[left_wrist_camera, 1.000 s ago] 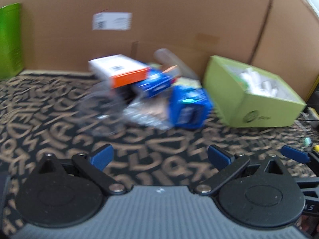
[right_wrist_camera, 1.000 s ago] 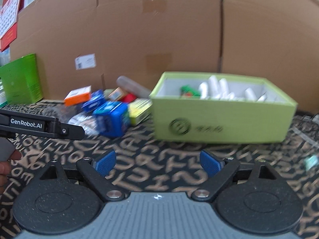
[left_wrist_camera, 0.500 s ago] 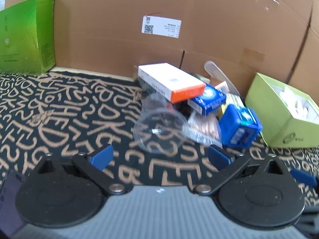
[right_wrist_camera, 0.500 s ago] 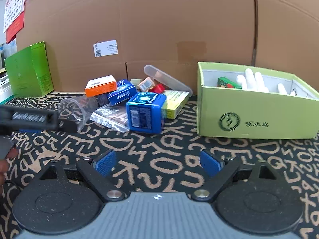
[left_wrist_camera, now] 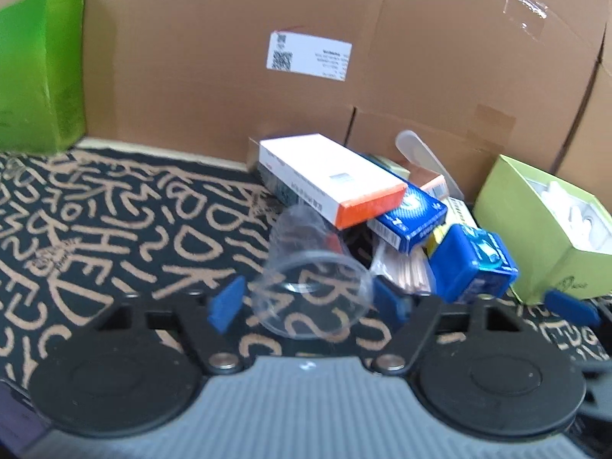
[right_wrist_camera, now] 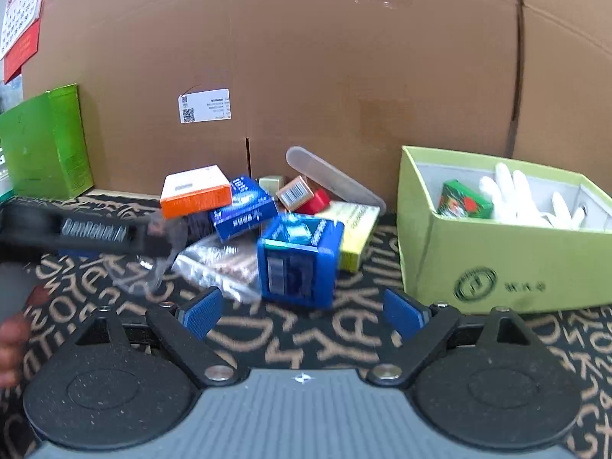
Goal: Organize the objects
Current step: 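Grasp the clear plastic cup with the left tool while the right tool grasps the blue container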
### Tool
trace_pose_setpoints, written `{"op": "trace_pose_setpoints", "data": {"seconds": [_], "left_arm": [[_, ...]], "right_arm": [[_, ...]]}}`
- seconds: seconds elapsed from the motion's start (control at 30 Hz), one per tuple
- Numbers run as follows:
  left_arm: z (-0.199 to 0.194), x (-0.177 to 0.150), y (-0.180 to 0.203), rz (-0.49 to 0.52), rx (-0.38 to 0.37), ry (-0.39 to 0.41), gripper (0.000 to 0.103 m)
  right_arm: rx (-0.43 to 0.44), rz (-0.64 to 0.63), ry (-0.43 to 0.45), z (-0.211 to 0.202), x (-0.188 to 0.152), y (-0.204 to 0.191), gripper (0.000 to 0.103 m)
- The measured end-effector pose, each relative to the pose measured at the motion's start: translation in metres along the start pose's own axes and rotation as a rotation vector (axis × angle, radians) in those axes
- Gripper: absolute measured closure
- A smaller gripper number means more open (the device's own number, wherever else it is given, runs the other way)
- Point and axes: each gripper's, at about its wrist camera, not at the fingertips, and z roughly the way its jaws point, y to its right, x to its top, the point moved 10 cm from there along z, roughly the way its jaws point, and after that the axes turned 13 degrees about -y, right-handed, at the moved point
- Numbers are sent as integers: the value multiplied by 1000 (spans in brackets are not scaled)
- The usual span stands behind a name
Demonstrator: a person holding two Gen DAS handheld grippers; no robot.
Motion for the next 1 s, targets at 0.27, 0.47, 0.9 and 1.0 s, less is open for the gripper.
{"op": "trace_pose_setpoints", "data": {"seconds": [0.27, 0.47, 0.9, 1.0], "left_arm": [[6, -3, -15, -71, -35, -20, 34], [10, -4, -17, -74, -43, -27, 38], [14, -2, -22, -96, -29, -38, 38], [7, -10, -12, -49, -60, -61, 40]], "right_arm": [[-48, -46, 3, 31, 22, -16, 9], [-87, -25, 0, 46, 26, -13, 17], [-9, 25, -24, 16, 2, 3, 37], [3, 18, -33, 0, -11, 3, 38]]}}
